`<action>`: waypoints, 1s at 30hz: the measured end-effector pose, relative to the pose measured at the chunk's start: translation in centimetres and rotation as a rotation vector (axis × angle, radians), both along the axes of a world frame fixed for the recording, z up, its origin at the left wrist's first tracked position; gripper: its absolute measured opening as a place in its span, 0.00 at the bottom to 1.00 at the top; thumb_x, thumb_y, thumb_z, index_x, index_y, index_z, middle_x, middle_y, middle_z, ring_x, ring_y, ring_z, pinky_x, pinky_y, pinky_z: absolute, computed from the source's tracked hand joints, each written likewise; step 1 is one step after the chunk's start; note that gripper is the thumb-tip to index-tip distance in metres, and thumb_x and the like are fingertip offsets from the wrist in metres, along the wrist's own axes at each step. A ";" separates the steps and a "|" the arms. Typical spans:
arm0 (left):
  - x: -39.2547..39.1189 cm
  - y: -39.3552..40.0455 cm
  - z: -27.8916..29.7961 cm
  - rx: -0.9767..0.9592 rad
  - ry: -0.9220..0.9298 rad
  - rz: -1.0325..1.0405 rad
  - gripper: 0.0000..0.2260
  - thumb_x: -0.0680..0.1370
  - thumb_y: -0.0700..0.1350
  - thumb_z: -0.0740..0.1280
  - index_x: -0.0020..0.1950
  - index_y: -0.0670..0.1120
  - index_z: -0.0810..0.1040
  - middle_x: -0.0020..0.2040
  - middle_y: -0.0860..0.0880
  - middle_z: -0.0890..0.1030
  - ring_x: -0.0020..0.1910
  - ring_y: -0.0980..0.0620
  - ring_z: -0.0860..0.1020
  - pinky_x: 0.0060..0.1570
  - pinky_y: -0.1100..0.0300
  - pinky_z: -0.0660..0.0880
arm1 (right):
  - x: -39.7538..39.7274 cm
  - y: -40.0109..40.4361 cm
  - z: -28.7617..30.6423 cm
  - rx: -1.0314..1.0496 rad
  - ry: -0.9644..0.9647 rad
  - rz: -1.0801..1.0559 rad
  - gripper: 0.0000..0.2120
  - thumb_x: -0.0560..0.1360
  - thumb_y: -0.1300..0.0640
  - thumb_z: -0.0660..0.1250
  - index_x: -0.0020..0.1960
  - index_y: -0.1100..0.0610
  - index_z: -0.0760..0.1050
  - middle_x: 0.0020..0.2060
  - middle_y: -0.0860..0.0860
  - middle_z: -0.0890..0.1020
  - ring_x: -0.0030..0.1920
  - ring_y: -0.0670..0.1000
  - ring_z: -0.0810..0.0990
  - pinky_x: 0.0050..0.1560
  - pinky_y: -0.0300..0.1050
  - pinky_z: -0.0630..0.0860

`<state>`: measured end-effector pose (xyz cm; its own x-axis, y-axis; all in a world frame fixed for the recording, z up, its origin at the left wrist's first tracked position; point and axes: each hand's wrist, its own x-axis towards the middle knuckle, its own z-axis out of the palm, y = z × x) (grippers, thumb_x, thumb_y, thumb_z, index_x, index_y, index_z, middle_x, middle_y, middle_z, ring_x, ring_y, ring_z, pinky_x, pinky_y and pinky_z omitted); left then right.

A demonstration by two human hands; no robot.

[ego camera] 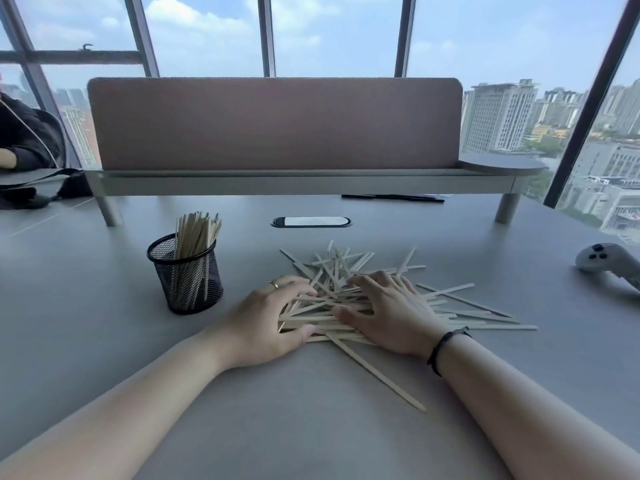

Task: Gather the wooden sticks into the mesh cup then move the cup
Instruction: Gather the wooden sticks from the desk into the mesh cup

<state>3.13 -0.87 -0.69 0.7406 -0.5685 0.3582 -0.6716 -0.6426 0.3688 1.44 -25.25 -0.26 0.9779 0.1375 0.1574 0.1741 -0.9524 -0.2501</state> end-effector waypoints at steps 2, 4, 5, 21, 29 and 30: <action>0.0 0.2 -0.1 -0.014 -0.015 0.012 0.23 0.73 0.59 0.68 0.66 0.54 0.75 0.67 0.59 0.74 0.62 0.61 0.75 0.61 0.61 0.72 | -0.1 0.1 0.0 0.024 -0.005 0.011 0.37 0.70 0.22 0.52 0.72 0.40 0.65 0.67 0.48 0.72 0.71 0.53 0.66 0.70 0.48 0.61; -0.2 0.3 0.2 0.013 -0.025 0.070 0.28 0.72 0.65 0.64 0.69 0.56 0.72 0.71 0.59 0.72 0.66 0.59 0.73 0.64 0.56 0.72 | -0.2 0.2 0.0 0.037 -0.009 0.040 0.36 0.71 0.23 0.54 0.72 0.41 0.65 0.65 0.49 0.73 0.70 0.53 0.67 0.69 0.47 0.61; -0.4 0.2 0.4 0.054 -0.008 0.111 0.33 0.71 0.70 0.62 0.72 0.57 0.69 0.74 0.59 0.69 0.69 0.59 0.71 0.66 0.54 0.71 | -0.2 0.3 0.0 0.038 -0.008 0.054 0.36 0.70 0.23 0.54 0.72 0.41 0.65 0.65 0.49 0.73 0.70 0.53 0.66 0.69 0.47 0.61; -0.9 -0.5 0.3 0.095 0.009 0.174 0.28 0.77 0.62 0.64 0.75 0.52 0.69 0.69 0.54 0.75 0.69 0.54 0.71 0.65 0.54 0.70 | 0.5 1.8 -0.6 -0.025 -0.213 0.110 0.29 0.71 0.23 0.52 0.49 0.47 0.71 0.47 0.47 0.78 0.53 0.52 0.75 0.50 0.46 0.68; -0.4 -0.3 -0.1 0.021 -0.006 0.127 0.23 0.80 0.51 0.67 0.74 0.46 0.71 0.63 0.50 0.77 0.64 0.50 0.73 0.59 0.65 0.65 | 0.4 2.4 -0.1 -0.042 -0.269 0.125 0.27 0.73 0.26 0.52 0.41 0.50 0.65 0.37 0.45 0.73 0.43 0.54 0.78 0.38 0.47 0.63; -0.4 -0.3 -0.1 0.009 -0.007 0.124 0.23 0.80 0.50 0.67 0.73 0.46 0.71 0.62 0.49 0.77 0.64 0.50 0.73 0.56 0.69 0.63 | 0.4 2.3 -0.1 -0.045 -0.282 0.124 0.26 0.74 0.26 0.52 0.41 0.50 0.65 0.36 0.46 0.72 0.43 0.55 0.78 0.37 0.47 0.63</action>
